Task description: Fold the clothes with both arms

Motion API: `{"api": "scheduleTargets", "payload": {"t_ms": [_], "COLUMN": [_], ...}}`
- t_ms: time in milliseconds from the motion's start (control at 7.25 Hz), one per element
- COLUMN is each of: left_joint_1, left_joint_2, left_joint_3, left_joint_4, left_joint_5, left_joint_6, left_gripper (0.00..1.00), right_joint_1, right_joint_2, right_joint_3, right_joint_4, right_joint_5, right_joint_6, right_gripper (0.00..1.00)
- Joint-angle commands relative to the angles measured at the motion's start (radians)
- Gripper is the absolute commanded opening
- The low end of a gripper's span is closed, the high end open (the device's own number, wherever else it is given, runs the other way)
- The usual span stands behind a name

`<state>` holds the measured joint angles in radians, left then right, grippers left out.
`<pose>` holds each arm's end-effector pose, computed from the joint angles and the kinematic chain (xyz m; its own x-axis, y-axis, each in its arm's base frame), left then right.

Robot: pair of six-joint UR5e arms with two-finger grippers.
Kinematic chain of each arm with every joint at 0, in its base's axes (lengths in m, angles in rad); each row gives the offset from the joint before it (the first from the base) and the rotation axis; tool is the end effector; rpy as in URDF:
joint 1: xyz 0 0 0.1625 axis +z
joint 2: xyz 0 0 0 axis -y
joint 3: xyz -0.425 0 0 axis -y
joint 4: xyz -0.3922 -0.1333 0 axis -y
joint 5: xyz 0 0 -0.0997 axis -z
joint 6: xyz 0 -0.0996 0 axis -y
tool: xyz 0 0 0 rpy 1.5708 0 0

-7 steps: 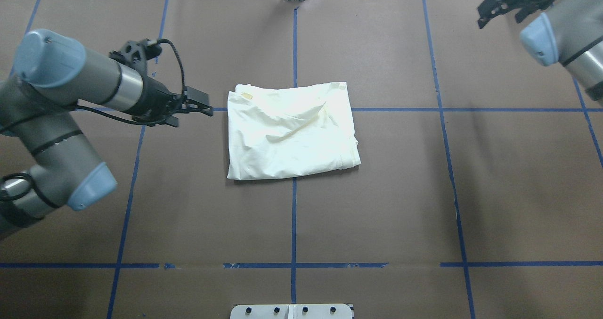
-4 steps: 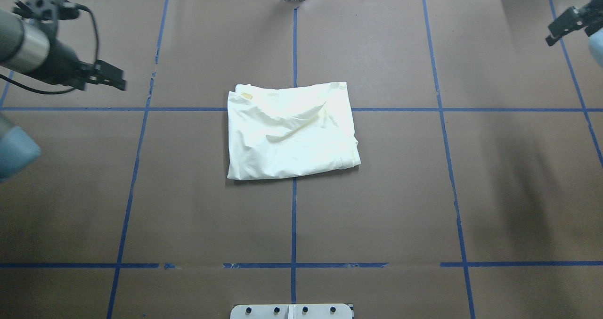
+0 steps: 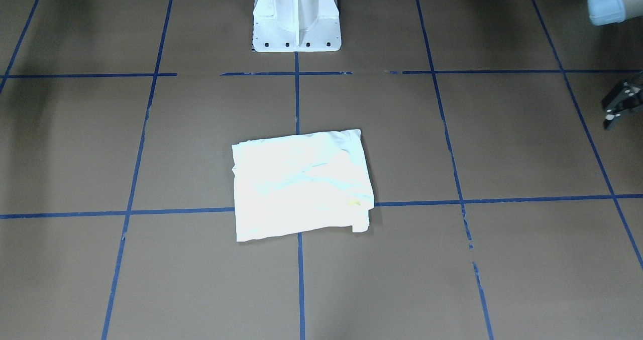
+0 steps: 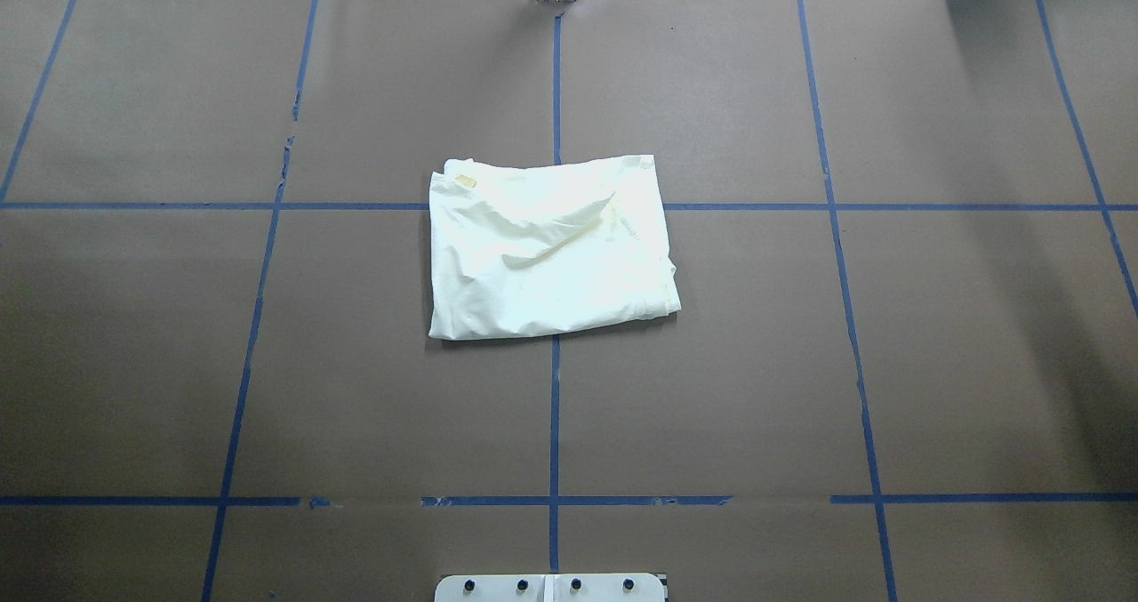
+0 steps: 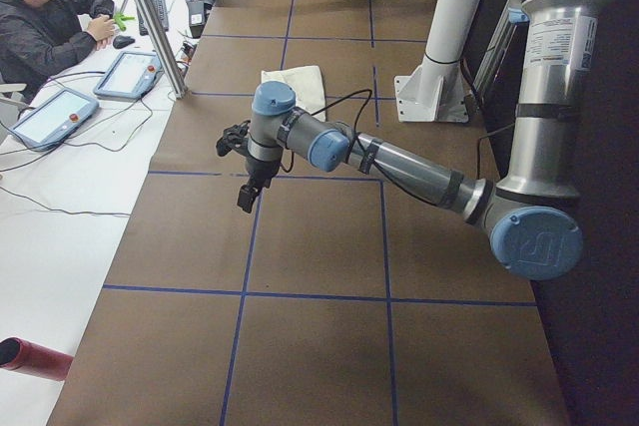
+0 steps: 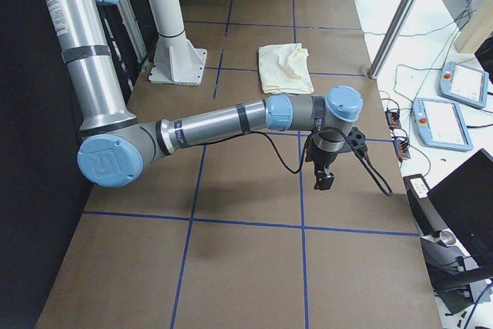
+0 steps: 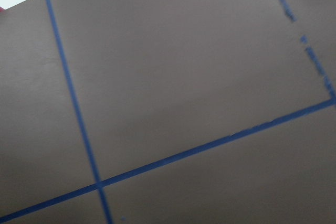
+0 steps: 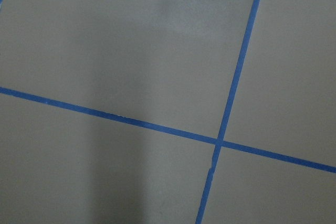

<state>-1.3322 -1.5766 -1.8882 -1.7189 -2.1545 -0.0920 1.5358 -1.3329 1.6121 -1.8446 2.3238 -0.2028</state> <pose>0.0422 -0.5053 0.4917 0.7678 0.3590 -0.5307 -0.1406 0.9025 0.4070 0.0450 -0.5792 0.5396 0.7071 -0.2299 0.6687 0.1811 0.9730 0.1430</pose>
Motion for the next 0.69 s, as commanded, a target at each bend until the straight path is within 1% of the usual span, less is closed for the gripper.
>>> {"api": "scheduleTargets", "payload": {"t_ms": [0,138,276,414,551], "left_joint_1": [-0.025,-0.025,-0.038,-0.118,-0.190], "left_joint_2": [0.092,0.075,0.092,0.070,0.037], "left_joint_3": [0.004,0.059,0.098,0.182,0.237], "left_joint_4": [-0.016,-0.087,-0.146,-0.140,-0.102], "left_joint_5": [-0.091,-0.091,-0.088,-0.085,-0.093], "left_joint_6": [0.022,0.009,0.015,0.015,0.031], "left_gripper": [1.00,1.00,1.00,1.00,1.00], "right_joint_1": [0.009,0.009,0.009,0.029,0.047], "right_joint_2": [-0.055,-0.080,-0.089,-0.110,-0.133], "right_joint_3": [0.045,0.023,0.015,0.005,0.003], "right_joint_4": [0.014,0.015,0.028,0.030,0.030], "right_joint_5": [-0.014,-0.026,-0.029,-0.026,-0.021], "right_joint_6": [-0.008,-0.010,-0.009,-0.001,-0.001], "right_gripper": [1.00,1.00,1.00,1.00,1.00]}}
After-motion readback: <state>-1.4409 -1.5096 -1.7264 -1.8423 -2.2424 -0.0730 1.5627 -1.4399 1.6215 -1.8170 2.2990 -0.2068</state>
